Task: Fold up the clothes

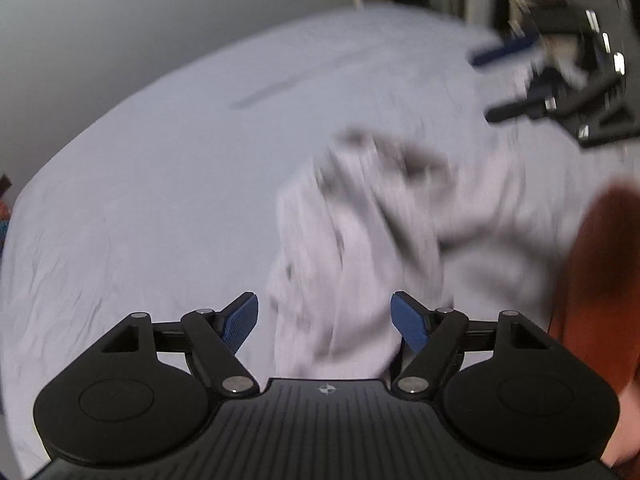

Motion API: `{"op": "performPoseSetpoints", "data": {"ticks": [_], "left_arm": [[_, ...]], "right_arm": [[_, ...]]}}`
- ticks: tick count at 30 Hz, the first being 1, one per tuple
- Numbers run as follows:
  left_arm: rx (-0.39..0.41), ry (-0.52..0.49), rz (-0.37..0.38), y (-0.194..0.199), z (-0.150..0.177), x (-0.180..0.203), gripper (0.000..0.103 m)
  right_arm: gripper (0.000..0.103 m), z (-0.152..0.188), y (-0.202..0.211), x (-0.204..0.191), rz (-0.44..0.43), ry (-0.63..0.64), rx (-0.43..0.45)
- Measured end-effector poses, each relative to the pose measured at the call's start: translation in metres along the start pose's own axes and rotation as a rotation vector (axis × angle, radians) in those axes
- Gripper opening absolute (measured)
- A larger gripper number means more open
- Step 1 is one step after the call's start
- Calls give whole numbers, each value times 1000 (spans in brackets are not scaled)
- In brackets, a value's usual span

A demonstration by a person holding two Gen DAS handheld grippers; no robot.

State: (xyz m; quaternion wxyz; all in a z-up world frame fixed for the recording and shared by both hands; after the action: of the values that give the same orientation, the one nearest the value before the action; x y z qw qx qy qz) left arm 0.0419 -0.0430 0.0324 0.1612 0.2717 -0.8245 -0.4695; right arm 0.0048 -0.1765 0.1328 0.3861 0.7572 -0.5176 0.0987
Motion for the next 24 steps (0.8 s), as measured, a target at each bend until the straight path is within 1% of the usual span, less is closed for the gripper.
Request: {"op": "performPoseSetpoints", "data": {"ticks": [3,4,6,8,10,11,12,13,14,15,16,17,18,19,20,21,22,24], "left_arm": [[-82,-118,-40,-26,17,18,72],[-98,-149,-49,-31,22,22,72],[-113,-213,-73,-45,25,29,72],[-112,-229,-86,-52,29,31,70],[-110,-200,-78,-65,26,25,62],[-108,-174,-65,-71,24,21,59],[-106,-141,-44,-78,23,17,52],[-104,-118,-23,-81,22,14,42],[-101,-106,-5,-82,23,12,38],[-97,-96,8,-83,23,10,31],[-92,-89,15,-83,22,7,25],[-89,-80,17,-84,21,4,21],[-86,-60,9,-84,20,-1,15],[-81,-28,-2,-83,18,-10,11],[-68,17,-19,-80,16,-21,11],[-48,77,-43,-76,14,-36,10],[-34,120,-64,-73,13,-47,7],[1,232,-153,-62,14,-80,6]], "right_arm": [[42,-5,2,-46,-63,249,50],[42,-5,2,-60,-80,336,66],[42,-1,3,-92,-118,535,114],[42,3,4,-114,-145,678,152],[42,11,5,-134,-158,824,188],[42,15,5,-143,-155,894,208],[42,19,3,-150,-153,956,225],[42,24,0,-155,-149,1016,240],[42,30,-2,-161,-145,1083,253],[41,36,-4,-166,-140,1144,265],[39,41,-7,-170,-134,1189,271],[38,45,-10,-171,-128,1225,274],[33,49,-14,-173,-122,1261,277],[20,54,-18,-174,-116,1296,280],[14,56,-22,-175,-112,1316,279],[9,55,-26,-175,-110,1308,269],[7,52,-29,-174,-112,1280,257],[4,45,-35,-171,-119,1209,235]]}}
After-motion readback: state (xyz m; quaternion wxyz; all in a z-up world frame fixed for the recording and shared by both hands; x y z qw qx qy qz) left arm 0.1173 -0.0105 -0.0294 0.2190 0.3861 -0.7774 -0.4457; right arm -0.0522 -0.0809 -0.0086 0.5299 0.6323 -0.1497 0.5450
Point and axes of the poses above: each gripper's, at about its wrist camera, not at the fingertips, and y roughly against the way its jaws point, x to its right, z to its underside, the point moved 7 cm from there along -y, roughly the way its jaws point, and after that the axes turned 14 degrees about z, right-handed, at the moved point
